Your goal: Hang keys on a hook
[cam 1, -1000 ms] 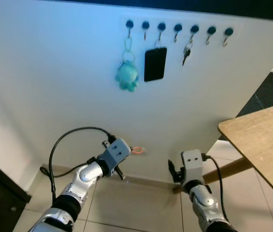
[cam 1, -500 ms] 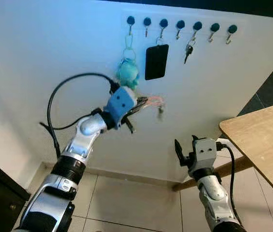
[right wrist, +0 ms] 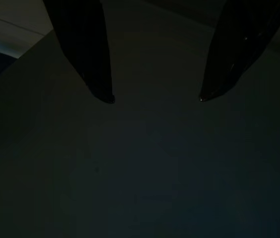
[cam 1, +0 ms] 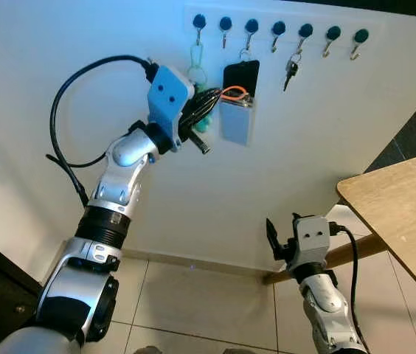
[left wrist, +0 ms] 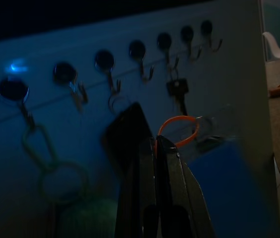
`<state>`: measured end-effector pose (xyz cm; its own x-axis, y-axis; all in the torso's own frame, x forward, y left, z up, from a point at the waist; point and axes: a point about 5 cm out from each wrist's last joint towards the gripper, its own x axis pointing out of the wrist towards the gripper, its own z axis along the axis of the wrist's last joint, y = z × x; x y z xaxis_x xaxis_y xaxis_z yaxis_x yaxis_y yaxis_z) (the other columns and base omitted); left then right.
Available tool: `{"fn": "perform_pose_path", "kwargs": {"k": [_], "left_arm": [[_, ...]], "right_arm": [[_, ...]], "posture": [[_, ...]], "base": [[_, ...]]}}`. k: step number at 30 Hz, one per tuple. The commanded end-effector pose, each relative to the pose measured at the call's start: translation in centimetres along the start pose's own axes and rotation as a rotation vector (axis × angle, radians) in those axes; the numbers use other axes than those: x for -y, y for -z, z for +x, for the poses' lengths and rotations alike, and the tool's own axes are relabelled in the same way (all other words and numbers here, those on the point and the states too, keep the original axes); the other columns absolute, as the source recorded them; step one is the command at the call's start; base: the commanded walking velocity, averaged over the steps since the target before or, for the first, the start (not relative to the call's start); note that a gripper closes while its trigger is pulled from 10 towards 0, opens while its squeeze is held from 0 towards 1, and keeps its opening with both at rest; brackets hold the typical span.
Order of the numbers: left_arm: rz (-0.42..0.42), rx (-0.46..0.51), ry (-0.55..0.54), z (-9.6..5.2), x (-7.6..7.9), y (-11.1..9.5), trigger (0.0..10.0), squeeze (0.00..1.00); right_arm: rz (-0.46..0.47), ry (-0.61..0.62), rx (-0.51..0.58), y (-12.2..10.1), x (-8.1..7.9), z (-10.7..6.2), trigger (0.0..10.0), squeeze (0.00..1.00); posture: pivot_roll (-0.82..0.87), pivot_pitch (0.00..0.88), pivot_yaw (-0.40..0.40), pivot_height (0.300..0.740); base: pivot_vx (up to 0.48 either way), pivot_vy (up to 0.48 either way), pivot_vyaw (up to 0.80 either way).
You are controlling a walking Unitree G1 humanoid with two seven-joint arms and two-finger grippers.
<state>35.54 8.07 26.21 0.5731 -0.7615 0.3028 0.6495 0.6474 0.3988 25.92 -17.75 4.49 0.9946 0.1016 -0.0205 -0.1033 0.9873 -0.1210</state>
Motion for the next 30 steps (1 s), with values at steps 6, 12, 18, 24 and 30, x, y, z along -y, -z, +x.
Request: {"fn": "perform_pose_path", "kwargs": {"k": [6,12,18,24,30], "left_arm": [[-0.018,0.067,0.089,1.3,0.8,-2.1,10.0,0.00],[-0.008,0.108,0.108,2.0,1.0,-3.6,10.0,0.00],[-0.008,0.144,0.076,2.5,0.5,-4.5,10.0,0.00],[-0.029,0.162,0.028,2.8,-0.1,-4.8,10.0,0.00],[-0.012,0.142,0.019,3.1,-0.1,-4.6,10.0,0.00]], "right_arm": [[0.005,0.003,-0.030,0.1,-0.4,0.1,10.0,0.00],[0.010,0.003,-0.040,0.1,-0.7,0.2,10.0,0.00],[0.011,0.000,-0.040,0.0,-0.8,0.4,10.0,0.00],[0.011,-0.006,-0.041,-0.2,-1.0,0.6,10.0,0.00],[0.010,-0.010,-0.041,-0.3,-1.1,0.8,10.0,0.00]], "posture": [[0.03,0.091,-0.037,0.740],[0.03,0.095,-0.032,0.740],[0.03,0.099,-0.031,0.740],[0.02,0.099,-0.032,0.740],[0.03,0.102,-0.028,0.740]], "base": [[0.000,0.000,0.00],[0.000,0.000,0.00],[0.000,0.000,0.00],[0.000,0.000,0.00],[0.000,0.000,0.00]]}}
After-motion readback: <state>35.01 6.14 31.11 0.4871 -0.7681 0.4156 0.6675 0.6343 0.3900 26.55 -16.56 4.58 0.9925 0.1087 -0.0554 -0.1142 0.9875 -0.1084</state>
